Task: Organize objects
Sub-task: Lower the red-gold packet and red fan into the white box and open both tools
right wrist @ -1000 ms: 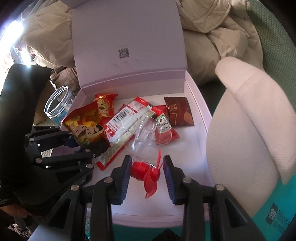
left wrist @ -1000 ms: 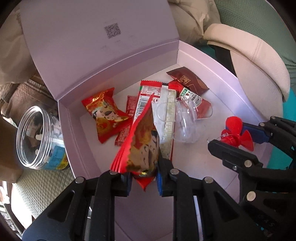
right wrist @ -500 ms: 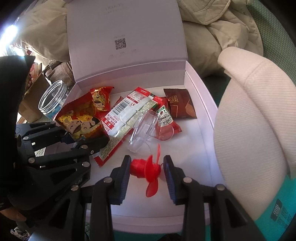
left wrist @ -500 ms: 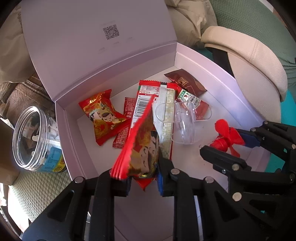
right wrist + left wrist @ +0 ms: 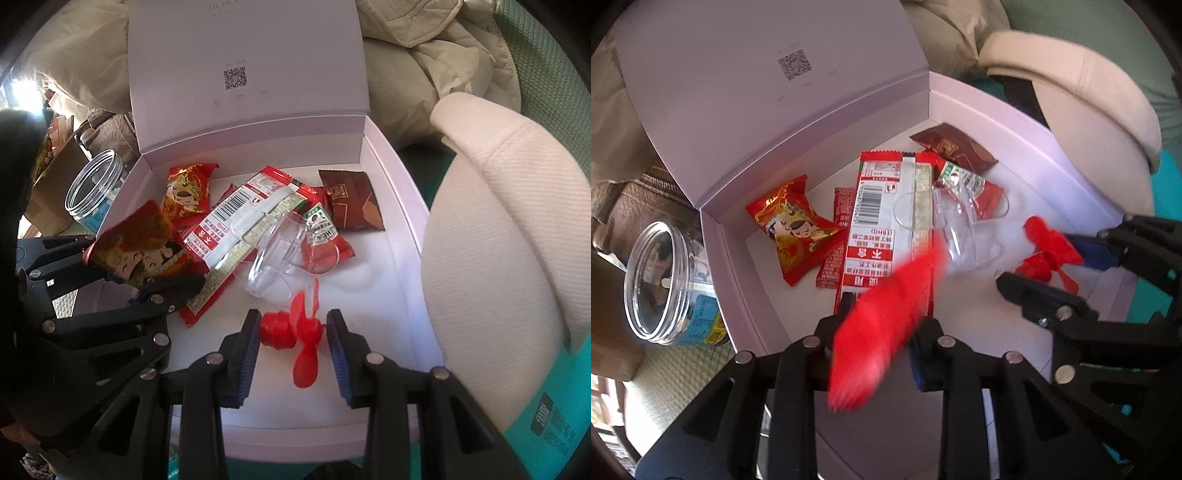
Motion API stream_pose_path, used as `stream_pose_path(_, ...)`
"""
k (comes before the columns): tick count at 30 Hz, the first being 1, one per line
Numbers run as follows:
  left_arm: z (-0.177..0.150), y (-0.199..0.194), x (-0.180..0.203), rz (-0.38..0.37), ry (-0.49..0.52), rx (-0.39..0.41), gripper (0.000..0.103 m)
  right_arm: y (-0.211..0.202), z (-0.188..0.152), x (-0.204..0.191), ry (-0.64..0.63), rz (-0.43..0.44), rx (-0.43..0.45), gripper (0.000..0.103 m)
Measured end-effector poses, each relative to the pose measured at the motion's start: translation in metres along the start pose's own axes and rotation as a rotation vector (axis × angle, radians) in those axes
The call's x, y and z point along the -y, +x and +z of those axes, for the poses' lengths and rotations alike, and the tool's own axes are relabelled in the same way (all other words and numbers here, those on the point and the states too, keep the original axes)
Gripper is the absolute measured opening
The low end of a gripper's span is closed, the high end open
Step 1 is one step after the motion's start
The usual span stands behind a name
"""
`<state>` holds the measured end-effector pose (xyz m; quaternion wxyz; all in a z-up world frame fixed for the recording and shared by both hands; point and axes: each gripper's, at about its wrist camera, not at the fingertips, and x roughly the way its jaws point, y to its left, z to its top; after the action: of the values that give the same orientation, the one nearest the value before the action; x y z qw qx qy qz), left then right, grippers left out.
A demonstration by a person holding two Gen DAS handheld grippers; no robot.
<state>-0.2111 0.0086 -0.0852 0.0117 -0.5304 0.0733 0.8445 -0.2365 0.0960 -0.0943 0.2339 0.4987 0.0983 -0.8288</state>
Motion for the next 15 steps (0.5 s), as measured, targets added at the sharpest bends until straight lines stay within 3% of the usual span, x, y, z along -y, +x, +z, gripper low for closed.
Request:
stream_pose_path(1,-0.001,-0.001,0.001,0.026,0.003,-0.006,0.042,-0.002,0.000,0.000,0.005,0.000,0.002,0.036)
stream_pose_path(3,-0.004,-0.003,0.000,0.041,-0.013,-0.010,0.049,-0.006,-0.001,0.001,0.013,-0.006,0.007,0.037)
stream_pose_path(5,-0.007,-0.008,-0.001,0.009,-0.025,0.001,0.049,-0.010,-0.002,0.001,0.020,-0.002,0.013,0.037)
stream_pose_path(10,-0.016,-0.019,0.003,0.023,-0.036,-0.004,0.049,-0.023,-0.006,-0.004,0.015,-0.006,0.031,0.038)
stream_pose_path(15,-0.024,-0.038,-0.008,-0.015,-0.112,0.014,0.049,-0.041,-0.009,-0.007,0.016,-0.011,0.062,0.041)
